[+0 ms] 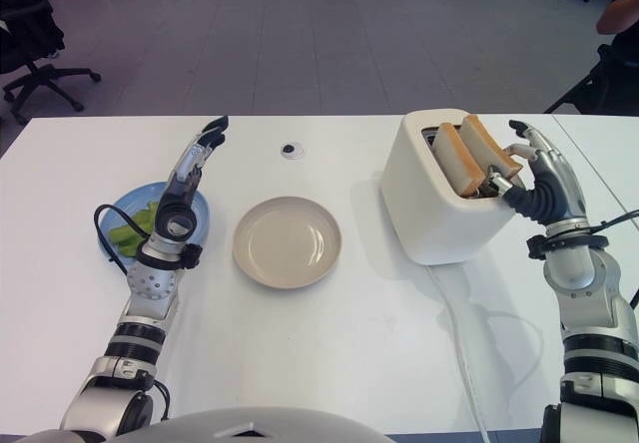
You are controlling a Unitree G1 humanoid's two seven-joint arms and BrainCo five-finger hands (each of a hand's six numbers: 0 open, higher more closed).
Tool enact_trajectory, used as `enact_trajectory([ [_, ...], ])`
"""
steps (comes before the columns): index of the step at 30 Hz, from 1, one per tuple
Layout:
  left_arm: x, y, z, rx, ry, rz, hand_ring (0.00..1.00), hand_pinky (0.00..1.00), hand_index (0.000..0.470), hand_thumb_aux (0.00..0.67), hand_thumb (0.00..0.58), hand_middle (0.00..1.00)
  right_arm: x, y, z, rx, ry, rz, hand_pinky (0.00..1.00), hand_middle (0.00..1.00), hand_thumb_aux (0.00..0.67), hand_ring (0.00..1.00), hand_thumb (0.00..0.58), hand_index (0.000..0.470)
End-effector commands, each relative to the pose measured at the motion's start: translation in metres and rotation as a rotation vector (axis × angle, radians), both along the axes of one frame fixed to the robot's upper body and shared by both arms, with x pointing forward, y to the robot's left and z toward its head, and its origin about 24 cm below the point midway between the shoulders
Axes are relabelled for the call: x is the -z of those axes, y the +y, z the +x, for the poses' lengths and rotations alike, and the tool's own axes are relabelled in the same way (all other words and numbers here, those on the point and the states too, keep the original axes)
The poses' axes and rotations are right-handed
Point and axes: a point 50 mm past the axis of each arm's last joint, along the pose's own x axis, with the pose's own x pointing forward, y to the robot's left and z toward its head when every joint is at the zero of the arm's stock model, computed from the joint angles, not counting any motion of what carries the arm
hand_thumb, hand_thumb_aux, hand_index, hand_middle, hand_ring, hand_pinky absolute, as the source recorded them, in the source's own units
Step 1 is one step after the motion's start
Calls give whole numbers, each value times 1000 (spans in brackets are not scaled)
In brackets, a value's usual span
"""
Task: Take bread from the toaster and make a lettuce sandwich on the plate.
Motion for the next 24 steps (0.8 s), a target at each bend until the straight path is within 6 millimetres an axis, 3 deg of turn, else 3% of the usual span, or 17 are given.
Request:
enact_trajectory([
  [1, -3, 6, 2, -24, -13, 21, 0, 0, 0, 0, 0, 0, -21, 3, -4, -26, -158, 102, 1000, 1000, 670, 1000, 580, 470],
  [9, -13, 50, 1, -206, -70, 137, 0, 0, 0, 0, 0, 0, -66, 24, -16, -180, -499, 373, 1000, 1000, 670, 1000, 580, 470],
  [12, -18, 82, 0, -382, -88, 328, 0, 0, 0, 0, 0, 0, -76, 44, -18, -316, -536, 450, 1000, 1000, 670, 1000, 580, 470],
  [14, -8, 101, 5, -513, -34, 579, 0, 0, 0, 0, 0, 0, -78, 65, -15, -441, -508, 522, 1000, 1000, 670, 1000, 580, 470],
  [18, 32, 135, 1, -584, 176, 941, 0, 0, 0, 0, 0, 0, -59, 119, -3, -652, -352, 588, 1000, 1000, 670, 1000, 580, 470],
  [24, 68, 177, -4, -702, 417, 1206, 0, 0, 0, 0, 0, 0, -9, 170, 8, -769, -58, 599, 1000, 1000, 670, 1000, 580, 470],
])
